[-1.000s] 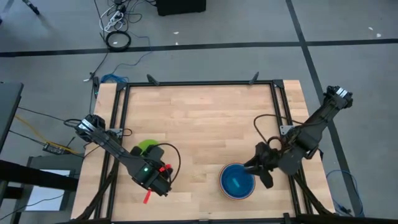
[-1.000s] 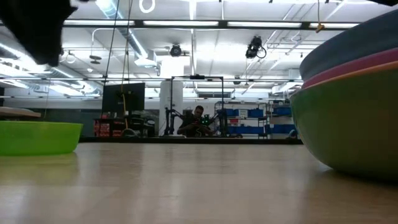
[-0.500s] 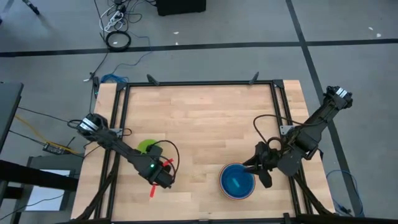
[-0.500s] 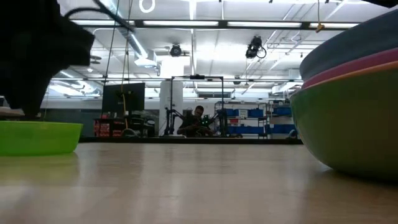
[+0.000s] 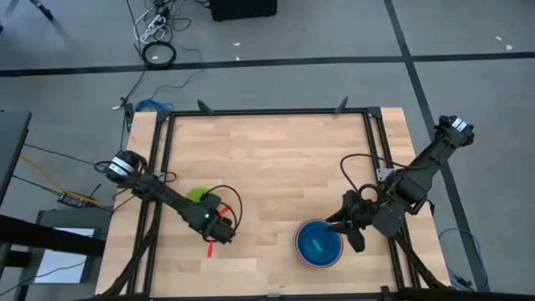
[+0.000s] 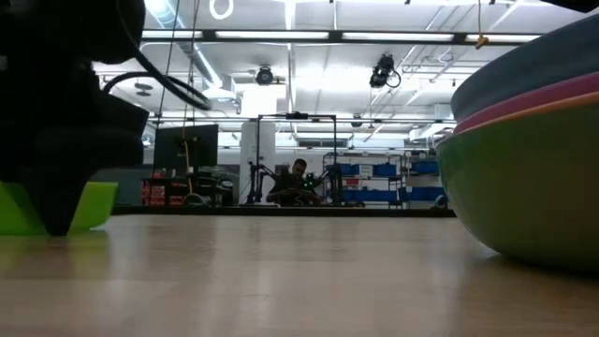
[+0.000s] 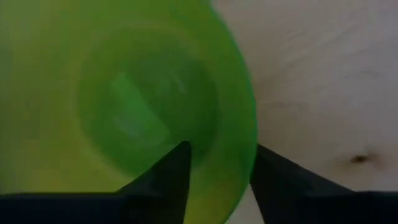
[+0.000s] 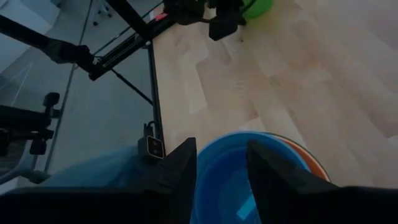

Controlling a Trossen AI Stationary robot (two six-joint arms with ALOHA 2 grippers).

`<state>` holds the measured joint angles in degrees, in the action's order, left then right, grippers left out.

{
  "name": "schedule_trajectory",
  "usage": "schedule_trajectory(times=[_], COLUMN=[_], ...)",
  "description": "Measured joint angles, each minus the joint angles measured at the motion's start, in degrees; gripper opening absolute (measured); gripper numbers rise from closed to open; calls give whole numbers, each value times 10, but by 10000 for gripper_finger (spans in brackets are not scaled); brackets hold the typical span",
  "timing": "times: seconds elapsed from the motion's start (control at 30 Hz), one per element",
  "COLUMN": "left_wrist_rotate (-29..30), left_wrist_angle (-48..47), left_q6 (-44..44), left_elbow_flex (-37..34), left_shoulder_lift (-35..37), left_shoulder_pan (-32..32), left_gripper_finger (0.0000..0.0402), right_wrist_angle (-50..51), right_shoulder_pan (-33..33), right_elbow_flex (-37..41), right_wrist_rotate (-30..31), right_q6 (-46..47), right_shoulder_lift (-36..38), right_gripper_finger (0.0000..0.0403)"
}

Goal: Nest bowls inside each other
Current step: Stack the green bowl on top of the blue bowl

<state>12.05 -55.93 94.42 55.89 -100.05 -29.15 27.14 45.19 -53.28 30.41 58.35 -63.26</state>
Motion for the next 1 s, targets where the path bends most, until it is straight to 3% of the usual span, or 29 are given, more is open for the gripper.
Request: schedule_trajectory(times=[0.07, 0.17, 0.23, 0.4, 0.6, 0.8, 1.0], left_wrist_rotate=[2, 21, 39, 112, 215, 218, 183], left_wrist_angle=[13, 16, 7, 10, 141, 341, 444], left_q6=[-17, -31, -44, -106, -328, -517, -555], left_elbow_flex=[-1, 20, 48, 157, 290, 321, 321], left_shoulder_lift=[1, 0, 2, 2, 3, -13, -72], left_shoulder_pan=[0, 0, 0, 0, -6, 8, 32], left_gripper_finger=[126, 37, 14, 6, 4, 3, 3], right_wrist_angle=[0, 3, 6, 20, 43, 43, 31], right_shoulder_pan=[0, -3, -7, -22, -25, 10, 68], right_elbow_flex=[0, 0, 0, 0, 0, 0, 0], right_wrist_rotate=[0, 0, 0, 4, 33, 82, 177], right_q6=[0, -7, -13, -28, -33, -58, -97], right_shoulder_lift=[0, 0, 0, 2, 24, 87, 142], right_gripper_finger=[130, 130, 130, 130, 130, 130, 130])
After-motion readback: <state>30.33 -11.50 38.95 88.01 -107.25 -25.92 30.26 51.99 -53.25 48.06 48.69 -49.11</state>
